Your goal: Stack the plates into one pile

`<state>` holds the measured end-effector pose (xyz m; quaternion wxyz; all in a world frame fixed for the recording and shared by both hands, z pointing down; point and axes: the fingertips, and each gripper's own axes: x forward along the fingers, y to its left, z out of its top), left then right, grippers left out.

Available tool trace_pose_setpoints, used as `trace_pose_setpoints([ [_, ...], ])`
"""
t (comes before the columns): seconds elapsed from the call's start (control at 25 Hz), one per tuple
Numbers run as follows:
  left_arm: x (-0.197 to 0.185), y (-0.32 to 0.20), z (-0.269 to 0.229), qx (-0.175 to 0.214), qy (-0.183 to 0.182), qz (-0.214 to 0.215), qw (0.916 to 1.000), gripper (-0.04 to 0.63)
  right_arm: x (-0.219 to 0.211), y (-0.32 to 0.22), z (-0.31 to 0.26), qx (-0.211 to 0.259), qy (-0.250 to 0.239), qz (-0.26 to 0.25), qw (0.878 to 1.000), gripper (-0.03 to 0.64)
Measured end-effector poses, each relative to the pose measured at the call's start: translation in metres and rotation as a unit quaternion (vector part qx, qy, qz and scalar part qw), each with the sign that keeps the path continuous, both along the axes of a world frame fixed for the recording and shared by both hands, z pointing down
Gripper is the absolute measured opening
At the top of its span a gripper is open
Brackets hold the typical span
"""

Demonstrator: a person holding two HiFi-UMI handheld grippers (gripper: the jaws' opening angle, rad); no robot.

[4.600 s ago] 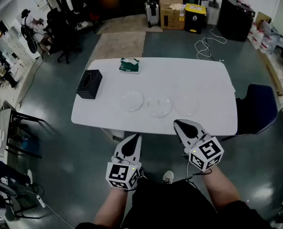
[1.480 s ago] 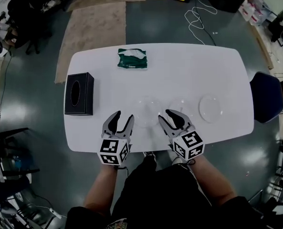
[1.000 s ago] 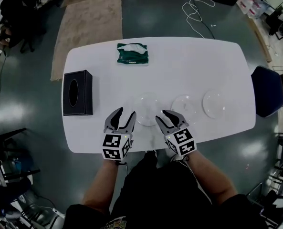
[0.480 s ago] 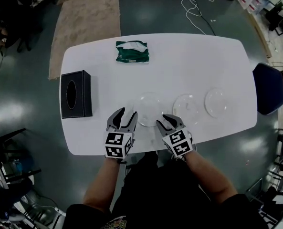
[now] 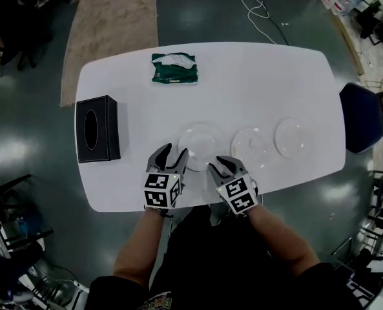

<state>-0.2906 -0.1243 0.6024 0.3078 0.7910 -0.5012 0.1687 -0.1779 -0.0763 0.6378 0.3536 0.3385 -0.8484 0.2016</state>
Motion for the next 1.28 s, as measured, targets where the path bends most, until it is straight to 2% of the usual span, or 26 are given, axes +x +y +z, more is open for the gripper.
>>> trace_pose_setpoints([
  [0.52,0.024,-0.004,0.012,-0.037,0.042,0.008,0.9984,0.207,0.002,0.000,0.001,-0.006,-0.010,0.009,1.000,0.130],
  [0.56,0.025,-0.004,0.012,-0.040,0.046,0.005,0.9981,0.192,0.002,-0.001,0.001,-0.007,-0.011,0.011,1.000,0.130],
  [0.64,0.023,-0.005,0.013,-0.049,0.056,-0.007,0.9972,0.114,0.002,-0.001,0.001,-0.010,-0.014,0.013,1.000,0.130],
  [0.88,0.018,-0.003,0.005,-0.055,0.099,-0.025,0.9933,0.074,0.006,-0.001,-0.006,0.002,-0.021,0.022,1.000,0.124],
  [1.08,0.017,-0.002,-0.009,-0.064,0.171,-0.050,0.9818,0.036,0.018,-0.005,-0.020,0.020,-0.026,0.043,0.999,0.114],
  [1.28,0.022,0.001,-0.026,-0.052,0.186,-0.040,0.9803,0.029,0.035,-0.005,-0.041,0.048,-0.032,0.064,0.996,0.103],
])
